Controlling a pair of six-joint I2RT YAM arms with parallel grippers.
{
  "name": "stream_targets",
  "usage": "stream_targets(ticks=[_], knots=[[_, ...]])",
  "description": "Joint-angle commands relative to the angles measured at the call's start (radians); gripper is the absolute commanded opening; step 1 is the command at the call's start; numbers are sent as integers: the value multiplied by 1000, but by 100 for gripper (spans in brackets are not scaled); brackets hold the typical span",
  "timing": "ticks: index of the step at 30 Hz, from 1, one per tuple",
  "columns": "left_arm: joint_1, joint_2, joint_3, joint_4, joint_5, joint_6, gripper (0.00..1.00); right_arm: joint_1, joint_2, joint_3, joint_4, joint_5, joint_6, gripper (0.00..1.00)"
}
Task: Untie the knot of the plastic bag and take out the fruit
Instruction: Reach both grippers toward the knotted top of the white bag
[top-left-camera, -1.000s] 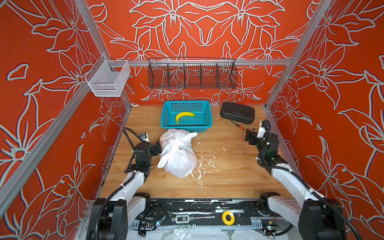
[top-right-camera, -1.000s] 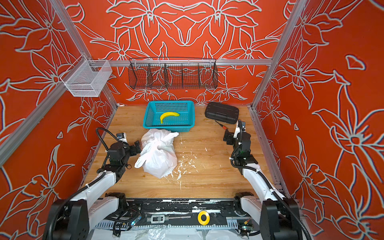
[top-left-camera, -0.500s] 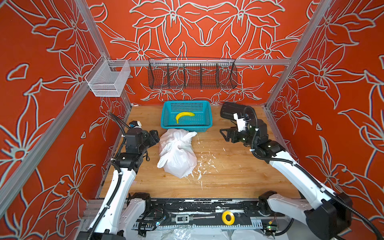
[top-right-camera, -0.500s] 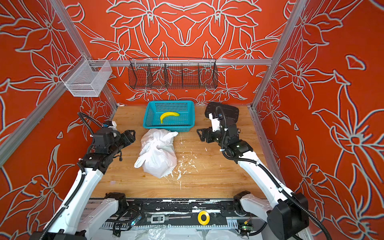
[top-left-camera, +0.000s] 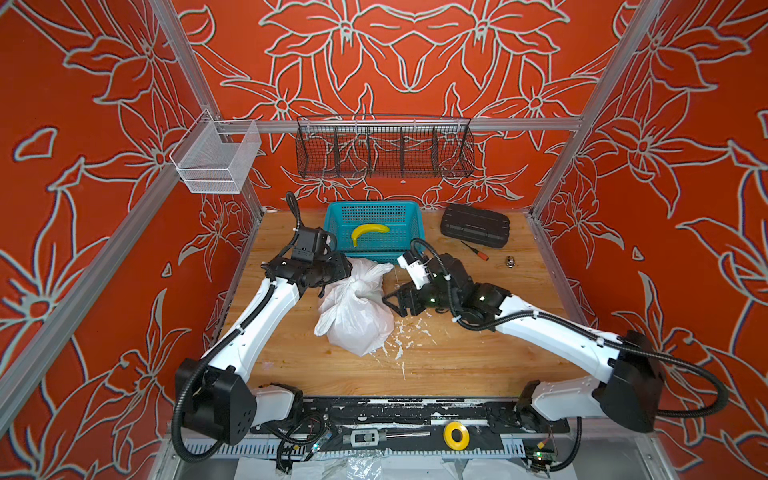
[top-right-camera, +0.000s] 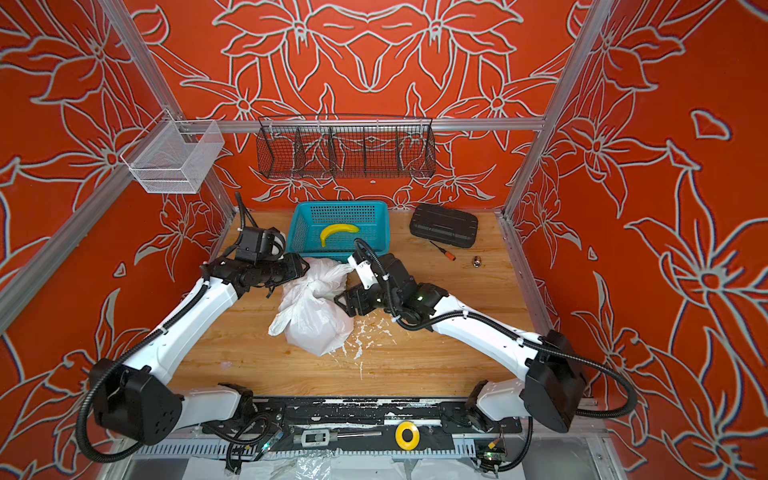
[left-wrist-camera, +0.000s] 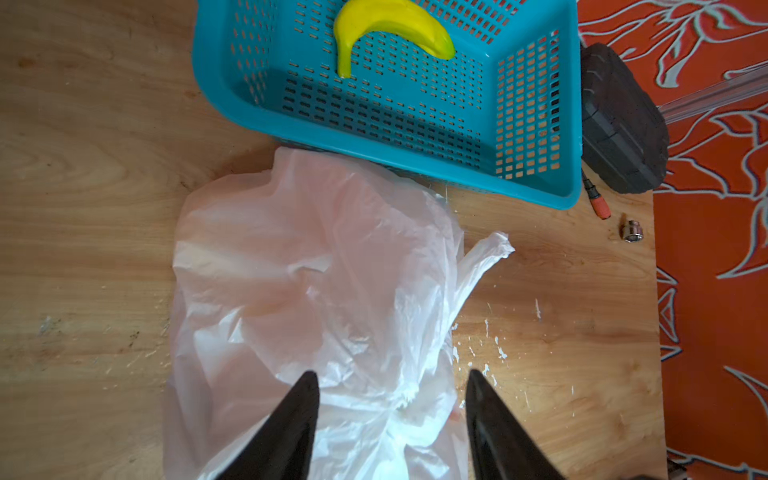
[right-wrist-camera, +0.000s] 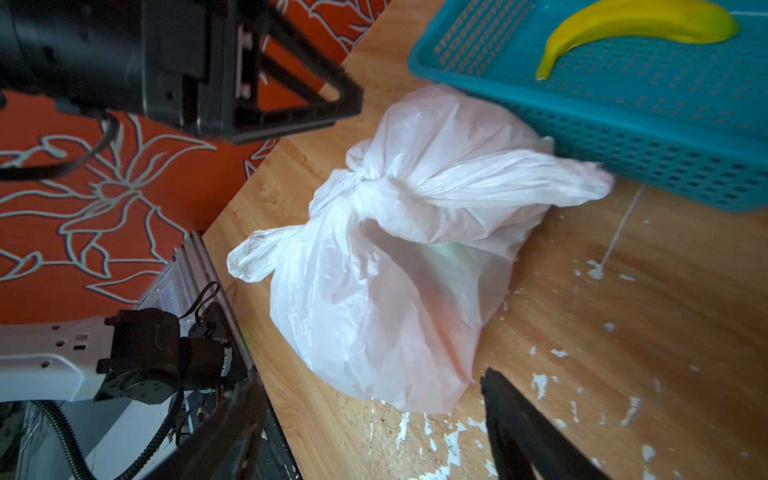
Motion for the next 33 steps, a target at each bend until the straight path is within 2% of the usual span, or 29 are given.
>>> stream_targets(ticks=[1,5,8,11,15,21,23,27,33], knots=[[-20,45,32,-32,-39,22,58,45,68,42,63,34,34,83],[-37,107,52,-12,-23,40,59,92,173,83,110,14,31,83],[-43,168,91,-46,-27,50,59,124,248,137,94,51,3,84],[-48,206,106,-55,-46,60,53,141,306,169,83,99,-25,82],[-50,216,98,-52,-57,55,35,146,346,168,111,105,-40,61],[-49,183,73,-42,-97,50,9,146,329,110,166,105,-55,29],[-49,175,72,-48,-110,55,0,146,314,91,167,124,-64,22],[-48,162,73,-59,-140,60,0,141,257,9,210,184,-68,1],[-47,137,66,-62,-172,69,0,116,177,-108,236,215,-66,0]])
